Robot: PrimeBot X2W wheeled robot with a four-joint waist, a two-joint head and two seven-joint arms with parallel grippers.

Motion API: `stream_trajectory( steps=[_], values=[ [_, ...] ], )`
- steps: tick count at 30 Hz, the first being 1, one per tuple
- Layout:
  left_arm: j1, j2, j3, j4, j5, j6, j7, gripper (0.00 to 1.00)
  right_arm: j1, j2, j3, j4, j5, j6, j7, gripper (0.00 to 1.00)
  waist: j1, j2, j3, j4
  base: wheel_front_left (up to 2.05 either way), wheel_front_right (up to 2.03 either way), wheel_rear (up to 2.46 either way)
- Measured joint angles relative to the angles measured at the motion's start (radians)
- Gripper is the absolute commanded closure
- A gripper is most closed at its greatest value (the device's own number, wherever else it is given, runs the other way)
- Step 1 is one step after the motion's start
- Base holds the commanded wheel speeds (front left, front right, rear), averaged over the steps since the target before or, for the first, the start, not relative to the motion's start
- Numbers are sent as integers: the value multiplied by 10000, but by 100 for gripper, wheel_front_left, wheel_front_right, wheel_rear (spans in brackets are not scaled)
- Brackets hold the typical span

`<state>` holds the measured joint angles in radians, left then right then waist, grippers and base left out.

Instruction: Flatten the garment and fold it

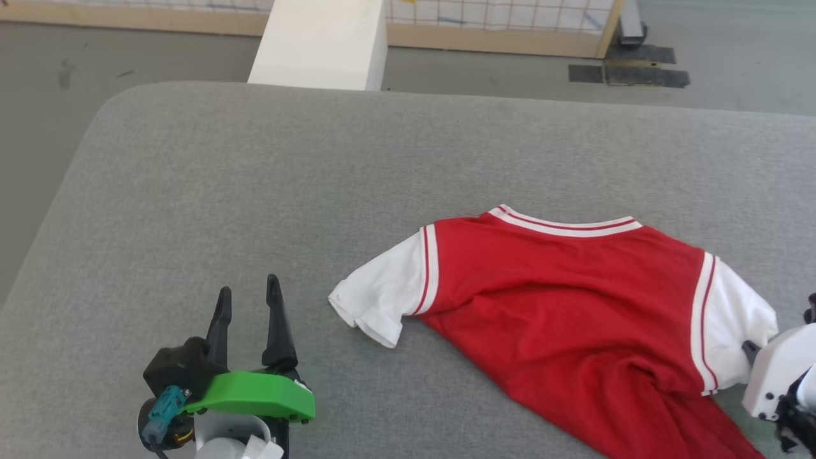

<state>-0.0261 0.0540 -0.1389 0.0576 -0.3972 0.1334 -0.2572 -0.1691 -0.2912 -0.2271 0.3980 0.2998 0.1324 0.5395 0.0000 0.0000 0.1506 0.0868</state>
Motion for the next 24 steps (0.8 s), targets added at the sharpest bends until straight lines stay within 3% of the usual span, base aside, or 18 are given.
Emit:
stream_trajectory(
  steps=[1, 2, 10, 15, 19, 24],
  values=[
    [0, -4, -6, 21, 0, 0, 0, 0, 53, 128, -82, -67, -2, 0, -6, 68, 0, 0, -25, -59, 0, 0, 0],
    [-2, -4, -8, 59, 0, 0, 0, 0, 96, 268, -150, -148, -33, -2, -54, 0, 0, 0, -54, -121, 0, 0, 0],
    [56, 15, 8, 324, -155, 42, 228, 0, 647, 1607, -1524, -1475, 159, -2, -1331, 0, 0, 0, -469, -252, 0, 0, 0],
    [147, 38, -82, 485, -420, 184, 1244, 0, 1250, 2038, -2318, -2637, 180, -4, -1643, 0, 0, 0, -804, -224, 0, 0, 0],
    [-383, 257, -389, 855, -631, 268, 3198, 0, 1499, 2224, -2558, -3327, 130, -2, -1565, 0, 0, 0, -999, -189, 0, 0, 0],
    [-2341, 788, -1091, 1687, -568, 449, 6644, 0, 1498, 2324, -2535, -3879, 29, -2, -1267, 0, 0, 0, -880, -218, 0, 0, 0]
  ],
)
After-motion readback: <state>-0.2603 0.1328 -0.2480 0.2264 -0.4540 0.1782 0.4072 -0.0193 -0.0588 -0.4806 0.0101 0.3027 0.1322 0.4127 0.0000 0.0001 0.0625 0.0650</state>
